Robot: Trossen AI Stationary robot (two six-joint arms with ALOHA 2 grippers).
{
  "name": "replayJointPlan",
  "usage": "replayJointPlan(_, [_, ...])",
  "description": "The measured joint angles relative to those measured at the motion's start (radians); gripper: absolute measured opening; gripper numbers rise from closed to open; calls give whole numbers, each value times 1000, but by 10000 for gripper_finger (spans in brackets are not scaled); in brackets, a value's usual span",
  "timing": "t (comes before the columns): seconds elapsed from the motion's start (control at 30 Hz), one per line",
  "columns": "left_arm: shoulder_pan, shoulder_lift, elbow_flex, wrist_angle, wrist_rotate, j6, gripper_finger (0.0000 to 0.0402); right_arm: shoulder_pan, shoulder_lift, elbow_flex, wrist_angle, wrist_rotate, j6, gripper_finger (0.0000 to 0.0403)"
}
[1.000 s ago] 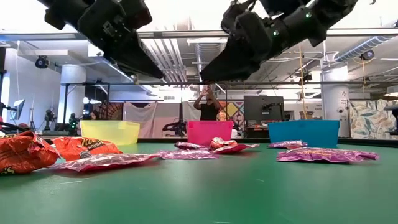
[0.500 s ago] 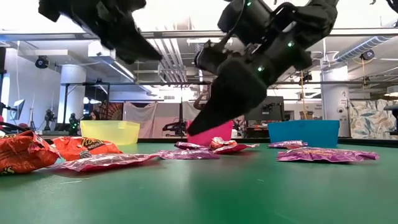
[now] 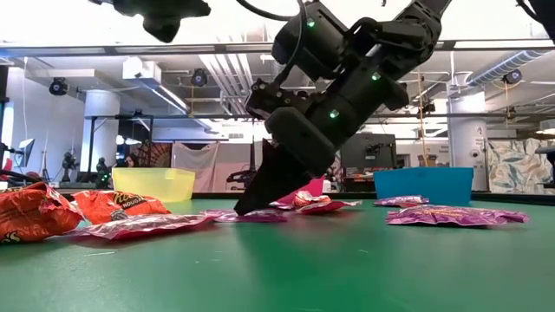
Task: Sort candy by brand, put in halloween buckets
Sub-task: Put the violet candy into the pink bin
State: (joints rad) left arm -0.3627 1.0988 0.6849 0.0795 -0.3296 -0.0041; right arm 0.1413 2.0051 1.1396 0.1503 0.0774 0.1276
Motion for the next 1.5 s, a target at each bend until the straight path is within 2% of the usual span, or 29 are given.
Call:
replayJointPlan(0.1, [-17,4,-1,-2,-19,-2,0,0,5,7,0,0,0,171])
replayJointPlan(0.57, [-38,12,-3,-1,-78,-8,0,-6,-1,4,-11,-24,-11,15])
replayJointPlan(0.73, [-38,12,-16,-82,-79,-70,0,-4,-35,0,-38,-37,-10,13])
replayJointPlan(0.8, [-38,14,-45,-137,-80,-123,0,-4,-67,-2,-82,-42,-9,13])
replayJointPlan(0.87, [-37,30,-91,-122,-80,-169,0,-3,-111,-5,-156,-43,-7,12])
replayJointPlan(1.03, [-37,138,-184,155,-63,-196,0,-2,-228,-8,-307,-43,48,12])
replayJointPlan(1.1, [-36,209,-191,266,-51,-185,0,2,-265,-33,-355,-80,91,12])
replayJointPlan(1.27, [-34,383,-142,332,-47,-151,0,25,-314,-113,-347,-188,304,12])
replayJointPlan(1.5, [-1,531,-101,347,-47,-129,0,63,-305,-148,-312,-178,682,13])
